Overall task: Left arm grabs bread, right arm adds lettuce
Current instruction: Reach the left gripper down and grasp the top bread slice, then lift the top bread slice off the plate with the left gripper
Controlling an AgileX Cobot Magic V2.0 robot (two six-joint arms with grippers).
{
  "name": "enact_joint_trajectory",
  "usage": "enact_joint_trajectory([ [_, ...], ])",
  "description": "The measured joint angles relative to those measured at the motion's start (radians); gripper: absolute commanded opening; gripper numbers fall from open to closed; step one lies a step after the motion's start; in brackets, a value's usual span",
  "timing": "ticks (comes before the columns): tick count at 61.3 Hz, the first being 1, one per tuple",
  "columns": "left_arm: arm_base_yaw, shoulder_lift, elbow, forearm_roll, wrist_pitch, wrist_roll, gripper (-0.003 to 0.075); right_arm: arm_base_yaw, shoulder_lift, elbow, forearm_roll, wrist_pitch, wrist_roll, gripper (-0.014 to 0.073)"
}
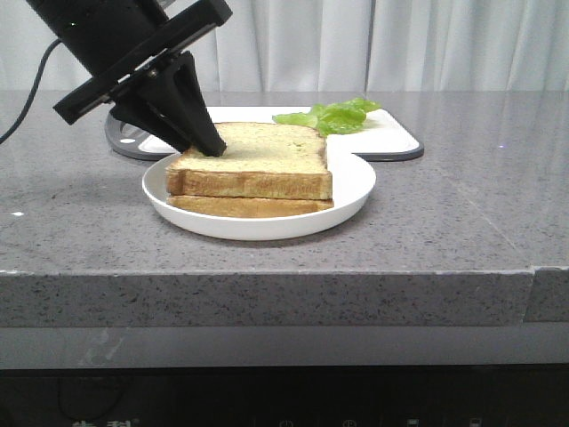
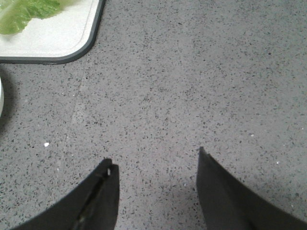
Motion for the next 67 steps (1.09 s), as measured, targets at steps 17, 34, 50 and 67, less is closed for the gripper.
enact_joint_trajectory([
  [17, 0.0, -0.055, 0.0, 0.0, 0.035, 0.017, -0.002, 0.0, 0.0, 0.0, 0.0, 0.0, 0.0, 0.0398],
  [34, 0.026, -0.236, 0.006, 0.002, 0.06, 0.024, -0.002, 0.0, 0.0, 0.0, 0.0, 0.0, 0.0, 0.0398],
  [50, 0.17, -0.414, 0.093, -0.029, 0.081, 0.071, -0.002, 0.0, 0.0, 0.0, 0.0, 0.0, 0.0, 0.0398],
  [67, 0.395, -0.554, 0.3, -0.224, 0.14, 0.274, -0.002, 0.0, 0.0, 0.0, 0.0, 0.0, 0.0, 0.0398],
])
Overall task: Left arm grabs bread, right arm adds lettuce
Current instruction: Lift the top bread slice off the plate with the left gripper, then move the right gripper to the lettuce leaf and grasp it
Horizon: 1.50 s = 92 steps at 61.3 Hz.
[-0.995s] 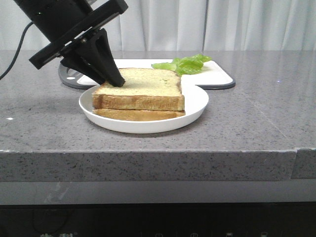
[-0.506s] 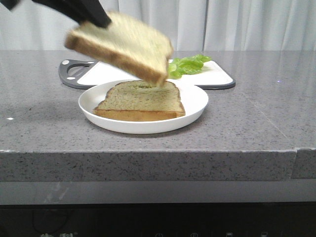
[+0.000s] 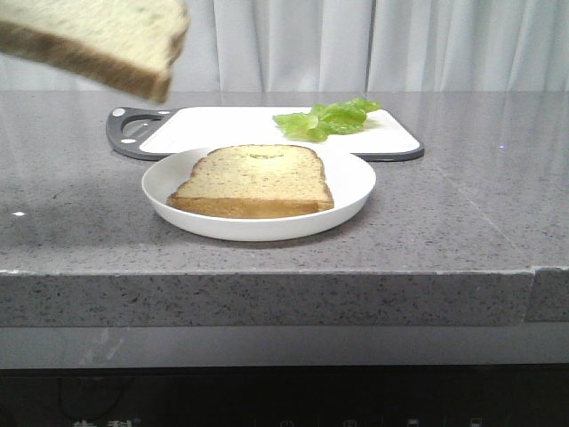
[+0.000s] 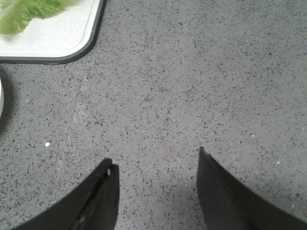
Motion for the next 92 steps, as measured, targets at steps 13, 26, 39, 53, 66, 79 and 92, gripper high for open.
enact_joint_trajectory([
  [13, 0.111, -0.106, 0.127, -0.026, 0.002, 0.06, -0.002, 0.0, 0.007, -0.004, 0.037, 0.002, 0.0, 0.0396],
  [26, 0.122, -0.157, 0.148, -0.036, 0.004, 0.066, -0.002, 0.004, 0.115, -0.077, 0.126, 0.002, -0.05, 0.0396],
  [39, 0.122, -0.162, 0.148, -0.043, 0.006, 0.066, -0.002, 0.025, 0.333, -0.23, 0.243, 0.002, -0.148, 0.04],
  [53, 0.122, -0.162, 0.149, -0.043, 0.002, 0.066, -0.002, 0.026, 0.585, -0.435, 0.371, 0.021, -0.245, 0.05],
  [66, 0.122, -0.162, 0.149, -0.043, 0.002, 0.066, -0.002, 0.026, 0.802, -0.644, 0.585, 0.089, -0.386, 0.0503],
  [79, 0.122, -0.162, 0.149, -0.043, 0.0, 0.066, -0.002, 0.026, 0.994, -0.834, 0.783, 0.124, -0.47, 0.0503],
  [92, 0.122, -0.162, 0.149, -0.043, 0.0, 0.066, -0.002, 0.026, 1.146, -0.955, 0.812, 0.127, -0.476, 0.0503],
])
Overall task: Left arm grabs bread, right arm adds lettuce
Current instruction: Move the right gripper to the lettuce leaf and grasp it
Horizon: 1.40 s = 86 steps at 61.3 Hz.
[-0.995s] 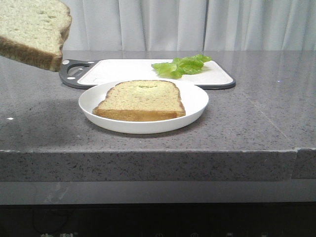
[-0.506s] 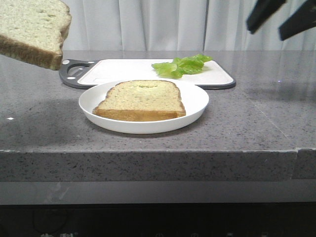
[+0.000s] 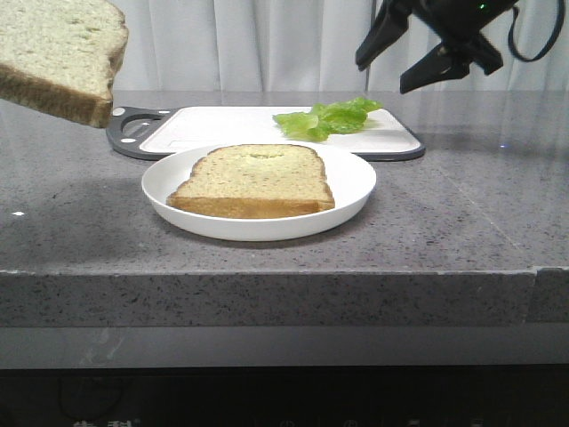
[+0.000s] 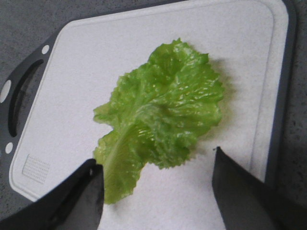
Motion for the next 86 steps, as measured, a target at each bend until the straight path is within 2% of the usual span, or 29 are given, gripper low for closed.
enact_joint_trajectory([
  [14, 0.0, 0.0, 0.0, 0.0, 0.0, 0.0, -0.002, 0.0, 0.087, -0.035, 0.027, -0.015, -0.006, 0.0503],
  [29, 0.0, 0.0, 0.0, 0.0, 0.0, 0.0, -0.002, 0.0, 0.129, -0.051, 0.2, -0.009, -0.137, 0.0496],
  [36, 0.0, 0.0, 0.001, 0.0, 0.0, 0.0, -0.002, 0.0, 0.129, -0.051, 0.257, -0.017, -0.182, 0.0443],
  [43, 0.0, 0.0, 0.001, 0.0, 0.0, 0.0, -0.002, 0.0, 0.131, -0.051, 0.273, -0.024, -0.196, 0.04],
  [62, 0.0, 0.0, 0.001, 0.0, 0.0, 0.0, -0.002, 0.0, 0.203, -0.11, 0.297, -0.024, -0.199, 0.039],
  [66, 0.0, 0.0, 0.001, 0.0, 0.0, 0.0, -0.002, 0.0, 0.22, -0.135, 0.301, -0.013, -0.199, 0.0349],
  [73, 0.0, 0.0, 0.001, 0.0, 0.0, 0.0, -0.002, 0.0, 0.241, -0.182, 0.308, 0.004, -0.204, 0.0204],
  [86, 0.0, 0.0, 0.001, 0.0, -0.001, 0.0, -0.002, 0.0, 0.259, -0.204, 0.312, 0.028, -0.206, 0.0008],
])
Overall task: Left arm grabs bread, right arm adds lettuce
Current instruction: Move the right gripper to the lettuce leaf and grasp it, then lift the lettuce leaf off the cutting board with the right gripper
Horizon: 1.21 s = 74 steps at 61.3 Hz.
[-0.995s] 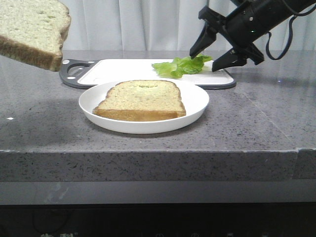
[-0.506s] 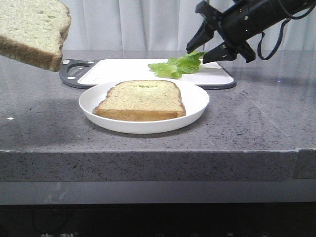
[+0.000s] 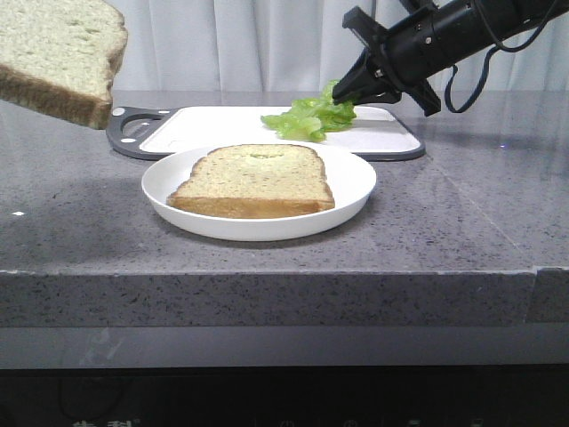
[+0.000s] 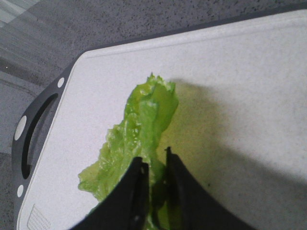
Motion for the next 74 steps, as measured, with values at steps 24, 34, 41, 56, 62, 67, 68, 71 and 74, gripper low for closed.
enact_joint_trajectory([
  [24, 0.0, 0.0, 0.0, 0.0, 0.0, 0.001, -0.002, 0.0, -0.059, -0.009, 0.003, 0.054, 0.0, -0.0107],
  [34, 0.0, 0.0, 0.0, 0.0, 0.0, 0.002, -0.002, 0.0, -0.179, -0.009, 0.003, 0.088, 0.0, -0.0107],
  [41, 0.0, 0.0, 0.0, 0.0, 0.0, 0.002, -0.002, 0.0, -0.284, 0.045, 0.021, 0.106, -0.003, -0.0107],
  [56, 0.0, 0.0, 0.0, 0.0, 0.0, 0.002, -0.002, 0.0, -0.552, 0.366, 0.137, 0.098, -0.141, -0.0107],
  [62, 0.0, 0.0, 0.0, 0.0, 0.0, 0.002, -0.002, 0.0, -0.657, 0.496, 0.224, 0.115, -0.224, -0.0107],
  [67, 0.0, 0.0, 0.0, 0.0, 0.0, 0.002, -0.002, 0.0, -0.707, 0.584, 0.286, 0.15, -0.279, -0.0107],
  [68, 0.0, 0.0, 0.0, 0.0, 0.0, 0.002, -0.002, 0.0, -0.712, 0.596, 0.294, 0.157, -0.286, -0.0107],
  [71, 0.0, 0.0, 0.0, 0.0, 0.0, 0.002, -0.002, 0.004, -0.723, 0.639, 0.33, 0.183, -0.307, -0.0107],
  [74, 0.0, 0.0, 0.0, 0.0, -0.001, 0.002, -0.002, 0.013, -0.727, 0.672, 0.358, 0.199, -0.323, -0.0107],
])
